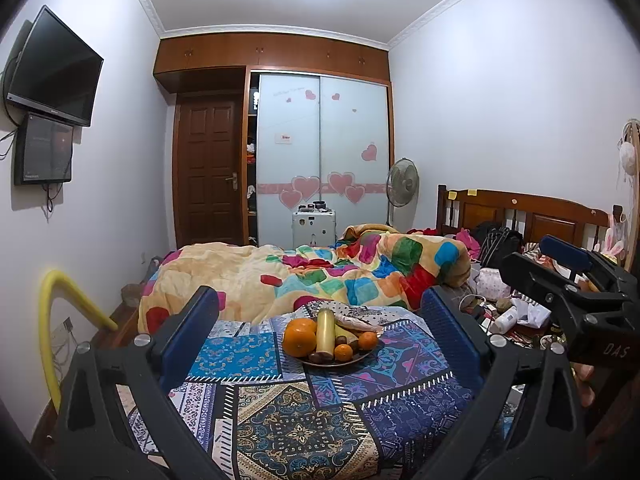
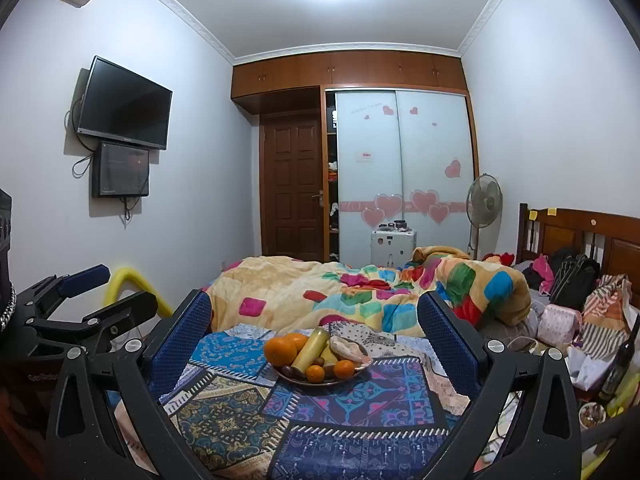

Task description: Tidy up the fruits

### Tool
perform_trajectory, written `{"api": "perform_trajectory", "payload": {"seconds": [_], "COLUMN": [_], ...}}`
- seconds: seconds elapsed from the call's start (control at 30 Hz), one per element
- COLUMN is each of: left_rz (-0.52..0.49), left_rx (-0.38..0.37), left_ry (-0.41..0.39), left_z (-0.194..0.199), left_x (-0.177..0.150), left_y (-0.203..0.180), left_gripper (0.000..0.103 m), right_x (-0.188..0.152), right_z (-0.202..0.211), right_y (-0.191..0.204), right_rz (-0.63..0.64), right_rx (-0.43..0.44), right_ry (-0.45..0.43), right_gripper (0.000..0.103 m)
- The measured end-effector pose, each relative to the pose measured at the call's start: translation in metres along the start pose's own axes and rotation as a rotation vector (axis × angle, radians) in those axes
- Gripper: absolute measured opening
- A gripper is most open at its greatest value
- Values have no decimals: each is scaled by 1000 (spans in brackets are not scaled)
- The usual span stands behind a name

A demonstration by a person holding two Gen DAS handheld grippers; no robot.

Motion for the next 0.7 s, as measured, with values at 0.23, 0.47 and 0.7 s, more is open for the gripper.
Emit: {"api": "perform_trajectory", "payload": {"seconds": [0.23,0.47,0.7], "left_rz": [2,-3,11], "left_rx": [-1,-13,-17], "left_ry": [0,7,16], "left_z": [0,-1,-5], "left_x": [0,0,-3], "left_y": [0,-2,0], "left_gripper": [102,102,103], "right_x": [0,0,0], "right_z": [1,-1,0], "right_y": [-1,-1,-2], "right_rz": [0,-2,-4], "right_rx": [-1,-1,0], "right_ry": [0,1,2], "right_gripper": [103,103,103]}}
Point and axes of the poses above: each gripper's, at about its wrist camera, not at the fingertips, and z roughly against the way its jaws point, y to its left, x to its top, the point moved 7 cm from there along -z, roughly the way its jaws point, and after that the axes turned 2 degrees about y, right-handed, at the moved point
